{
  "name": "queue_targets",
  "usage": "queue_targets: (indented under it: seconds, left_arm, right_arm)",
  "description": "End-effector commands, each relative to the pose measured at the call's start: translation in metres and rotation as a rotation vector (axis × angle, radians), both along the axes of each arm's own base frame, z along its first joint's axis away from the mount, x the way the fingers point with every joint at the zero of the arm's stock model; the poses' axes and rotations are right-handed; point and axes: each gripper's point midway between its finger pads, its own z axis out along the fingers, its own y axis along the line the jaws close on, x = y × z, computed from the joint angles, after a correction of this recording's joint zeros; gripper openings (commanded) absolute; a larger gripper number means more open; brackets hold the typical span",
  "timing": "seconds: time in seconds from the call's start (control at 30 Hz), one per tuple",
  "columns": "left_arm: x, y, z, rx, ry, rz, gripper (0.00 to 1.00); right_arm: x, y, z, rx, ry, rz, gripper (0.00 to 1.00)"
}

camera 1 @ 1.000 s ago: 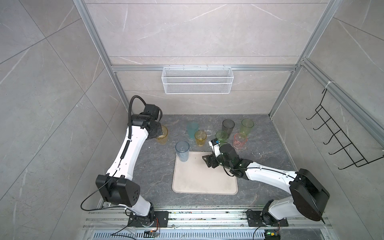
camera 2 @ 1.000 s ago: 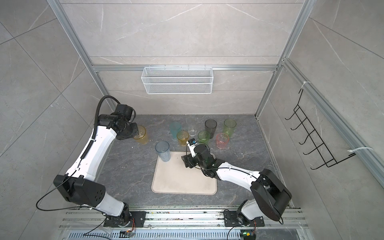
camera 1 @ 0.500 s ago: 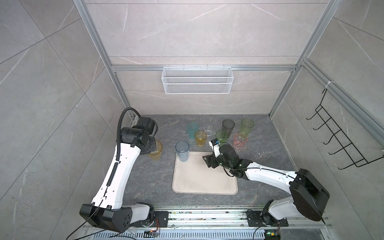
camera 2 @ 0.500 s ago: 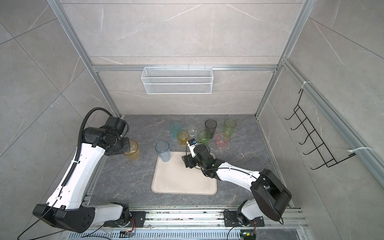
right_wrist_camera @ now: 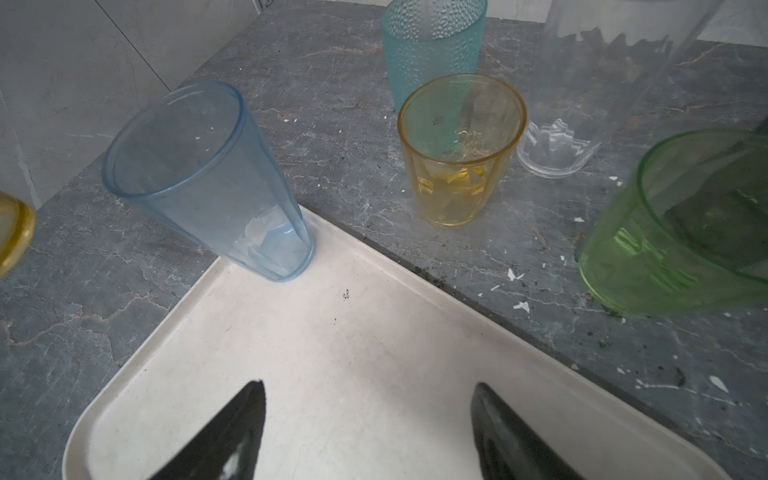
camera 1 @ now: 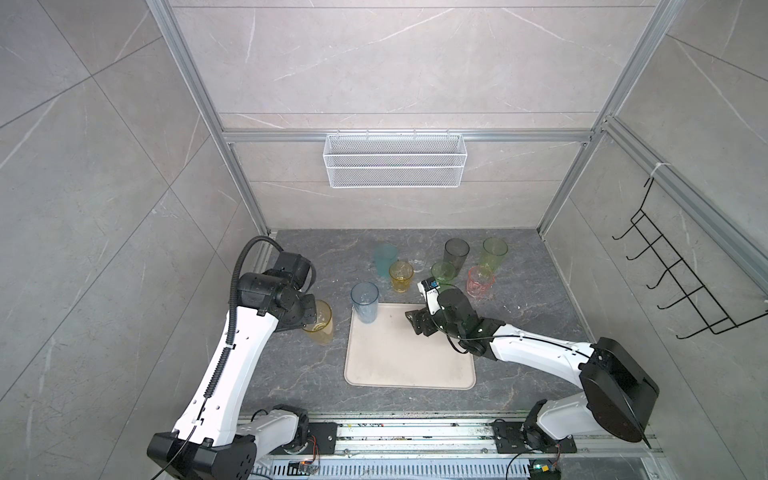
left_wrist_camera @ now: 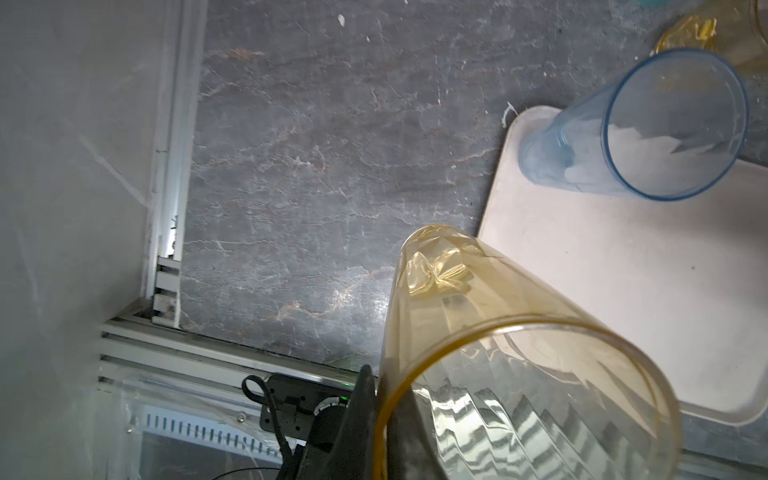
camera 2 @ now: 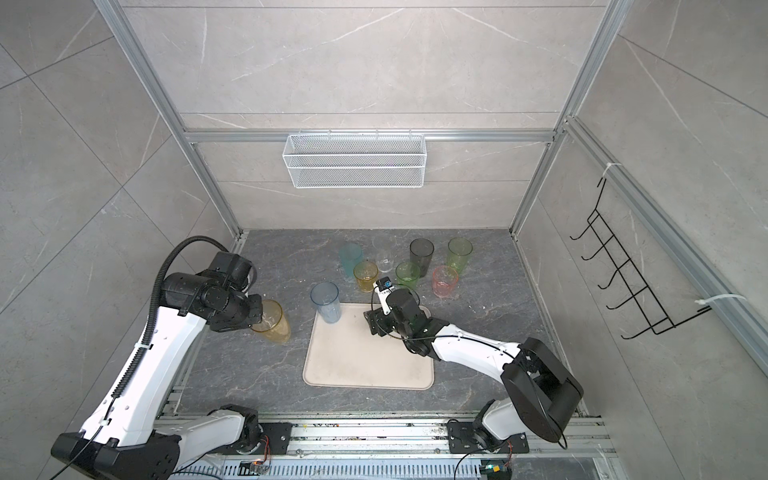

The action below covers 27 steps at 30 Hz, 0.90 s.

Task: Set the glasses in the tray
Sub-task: 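Lift the tall yellow cup and carry it over the tray with the left gripper, then lower the tall yellow cup onto the tray beside the blue cup, open left gripper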

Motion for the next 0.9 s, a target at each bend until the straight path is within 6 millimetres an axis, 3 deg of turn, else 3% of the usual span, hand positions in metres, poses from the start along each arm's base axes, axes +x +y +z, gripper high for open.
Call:
queue_targets:
  seconds: [0.0, 0.37, 0.87]
  left_arm:
    - [0.006, -0.025, -0.005, -0.108, -0.019, -0.048, 0.00]
    - [0.016, -0.060, -0.036, -0.120, 0.015, -0.106, 0.00]
    - [0.030, -0.086, -0.051, -0.061, 0.049, -0.153, 0.00]
  right_arm:
    - [0.003, 0.001, 0.010, -0.013, -0.027, -0.002, 0.79]
    - [0.003, 0.000, 0.009, -0.026, -0.028, -0.009, 0.79]
    - [0.005, -0.001, 0.007, -0.037, -0.027, -0.016, 0.79]
